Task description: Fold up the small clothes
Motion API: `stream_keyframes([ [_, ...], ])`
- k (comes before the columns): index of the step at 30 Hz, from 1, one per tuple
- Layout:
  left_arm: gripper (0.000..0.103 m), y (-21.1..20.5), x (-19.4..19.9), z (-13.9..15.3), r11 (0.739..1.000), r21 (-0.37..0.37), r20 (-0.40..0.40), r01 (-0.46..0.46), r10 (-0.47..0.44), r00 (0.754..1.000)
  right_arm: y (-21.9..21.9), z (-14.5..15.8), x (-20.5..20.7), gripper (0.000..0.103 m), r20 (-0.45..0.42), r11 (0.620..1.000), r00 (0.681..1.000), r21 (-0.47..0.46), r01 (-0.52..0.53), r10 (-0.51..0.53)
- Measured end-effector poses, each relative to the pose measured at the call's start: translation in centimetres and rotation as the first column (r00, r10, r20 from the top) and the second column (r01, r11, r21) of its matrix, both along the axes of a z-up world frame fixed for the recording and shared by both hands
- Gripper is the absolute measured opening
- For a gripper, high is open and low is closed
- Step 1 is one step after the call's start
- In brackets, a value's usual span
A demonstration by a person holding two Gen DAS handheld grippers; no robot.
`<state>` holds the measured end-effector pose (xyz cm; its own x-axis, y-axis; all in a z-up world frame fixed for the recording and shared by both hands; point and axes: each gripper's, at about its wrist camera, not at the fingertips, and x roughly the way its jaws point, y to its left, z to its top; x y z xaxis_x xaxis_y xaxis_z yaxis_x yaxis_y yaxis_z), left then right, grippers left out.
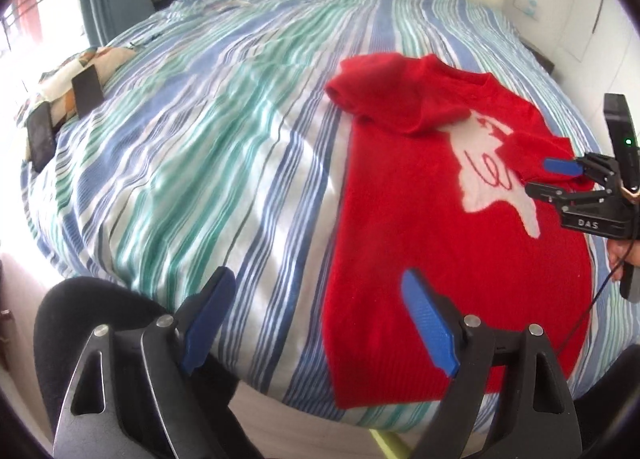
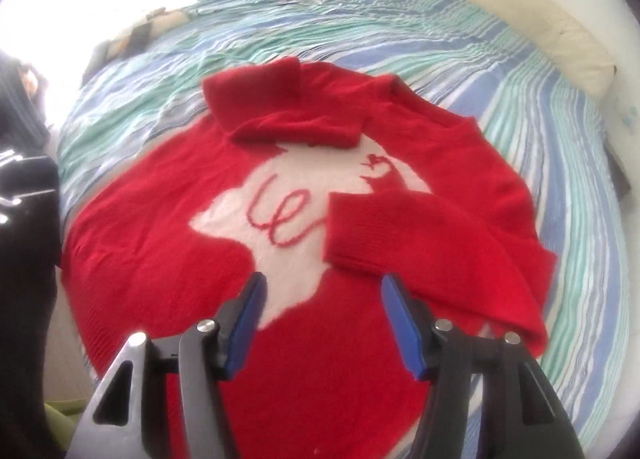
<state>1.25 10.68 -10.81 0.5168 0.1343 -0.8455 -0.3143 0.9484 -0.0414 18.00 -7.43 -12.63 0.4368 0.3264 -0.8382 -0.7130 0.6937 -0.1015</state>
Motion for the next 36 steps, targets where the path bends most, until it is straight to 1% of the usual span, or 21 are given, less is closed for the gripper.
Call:
stream_keyframes([
  [2, 0.087, 0.6, -0.2, -1.0, 1.000, -0.009, -0.028, -0.029, 0.029, 0.999, 1.9, -2.7, 1.6, 0.059, 0.021, 0.999, 1.000, -0.052, -0.006, 0.007],
  [3, 0.087, 1.1, -0.3, -1.2, 0.999, -0.025, -0.038, -0.045, 0.044, 0.998, 2.4, -4.1, 2.7, 0.059, 0.015, 0.997, 1.000, -0.077, 0.019, -0.018],
  [4, 0.087, 1.5, -0.5, -1.2, 0.997, -0.046, -0.035, -0.058, 0.056, 0.998, 2.2, -5.1, 4.0, 0.048, -0.015, 0.996, 0.998, -0.071, 0.059, -0.060],
  [5, 0.087, 2.0, -0.6, -1.1, 0.995, -0.068, -0.025, -0.068, 0.067, 0.997, 1.4, -5.3, 4.9, 0.033, -0.043, 0.994, 0.993, -0.020, 0.111, -0.111],
  [6, 0.087, 2.4, -0.7, -1.0, 0.993, -0.084, -0.014, -0.078, 0.077, 0.997, 0.2, -4.9, 5.5, 0.007, -0.056, 0.983, 0.982, 0.025, 0.180, -0.179],
  [8, 0.087, 2.9, -0.9, -1.2, 0.990, -0.104, -0.011, -0.098, 0.098, 0.995, -3.8, -2.7, 6.1, 0.008, -0.066, 0.940, 0.949, 0.134, 0.314, -0.307],
  [10, 0.087, 3.2, -0.9, -1.7, 0.986, -0.126, -0.023, -0.113, 0.111, 0.994, -9.5, 0.0, 5.9, 0.008, -0.062, 0.874, 0.903, 0.228, 0.428, -0.426],
  [11, 0.087, 3.3, -0.8, -1.9, 0.983, -0.138, -0.029, -0.119, 0.116, 0.993, -12.9, 1.1, 5.7, 0.008, -0.065, 0.833, 0.871, 0.267, 0.485, -0.486],
  [13, 0.087, 3.2, -0.8, -2.2, 0.981, -0.144, -0.035, -0.130, 0.126, 0.991, -20.7, 3.0, 4.7, 0.008, -0.084, 0.720, 0.778, 0.328, 0.611, -0.622],
  [15, 0.087, 2.9, -0.7, -2.3, 0.984, -0.127, -0.036, -0.127, 0.124, 0.992, -28.4, 3.9, 3.3, 0.008, -0.096, 0.594, 0.658, 0.348, 0.725, -0.747],
  [18, 0.087, 2.3, -0.6, -2.3, 0.989, -0.104, -0.033, -0.109, 0.106, 0.994, -37.4, 3.1, 1.4, 0.008, -0.115, 0.444, 0.498, 0.314, 0.839, -0.859],
  [19, 0.087, 2.2, -0.5, -2.3, 0.990, -0.098, -0.037, -0.103, 0.100, 0.994, -39.4, 2.5, 0.9, 0.008, -0.141, 0.402, 0.459, 0.308, 0.862, -0.877],
  [20, 0.087, 2.0, -0.5, -2.4, 0.991, -0.092, -0.040, -0.101, 0.097, 0.994, -41.1, 1.6, 0.4, 0.008, -0.176, 0.367, 0.432, 0.307, 0.878, -0.885],
  [22, 0.087, 1.8, -0.3, -2.7, 0.992, -0.077, -0.049, -0.097, 0.094, 0.994, -43.1, -0.7, -0.5, 0.008, -0.261, 0.308, 0.389, 0.302, 0.902, -0.884],
  [24, 0.087, 1.7, -0.3, -2.7, 0.994, -0.059, -0.055, -0.096, 0.093, 0.994, -43.9, -2.7, -0.9, 0.008, -0.319, 0.270, 0.358, 0.287, 0.919, -0.878],
  [27, 0.087, 1.9, -0.5, -2.7, 0.994, -0.047, -0.056, -0.103, 0.100, 0.993, -44.0, -4.9, -1.7, 0.008, -0.334, 0.241, 0.324, 0.265, 0.933, -0.885],
  [29, 0.087, 2.1, -0.7, -2.8, 0.992, -0.054, -0.057, -0.112, 0.109, 0.992, -44.5, -6.2, -2.5, 0.008, -0.371, 0.193, 0.283, 0.262, 0.946, -0.884],
  [31, 0.087, 2.3, -0.6, -2.9, 0.991, -0.061, -0.061, -0.119, 0.115, 0.991, -45.2, -7.4, -3.2, 0.007, -0.414, 0.150, 0.256, 0.272, 0.950, -0.873],
  [33, 0.087, 2.3, -0.6, -3.1, 0.991, -0.065, -0.065, -0.118, 0.114, 0.991, -45.4, -7.7, -3.2, 0.006, -0.422, 0.139, 0.251, 0.277, 0.951, -0.871],
  [35, 0.087, 2.1, -0.5, -3.1, 0.992, -0.060, -0.065, -0.112, 0.108, 0.992, -45.6, -7.9, -3.2, 0.007, -0.440, 0.137, 0.252, 0.276, 0.951, -0.862],
  [36, 0.087, 2.0, -0.5, -3.0, 0.992, -0.057, -0.063, -0.108, 0.104, 0.993, -45.8, -7.9, -3.3, 0.009, -0.458, 0.126, 0.252, 0.287, 0.950, -0.853],
])
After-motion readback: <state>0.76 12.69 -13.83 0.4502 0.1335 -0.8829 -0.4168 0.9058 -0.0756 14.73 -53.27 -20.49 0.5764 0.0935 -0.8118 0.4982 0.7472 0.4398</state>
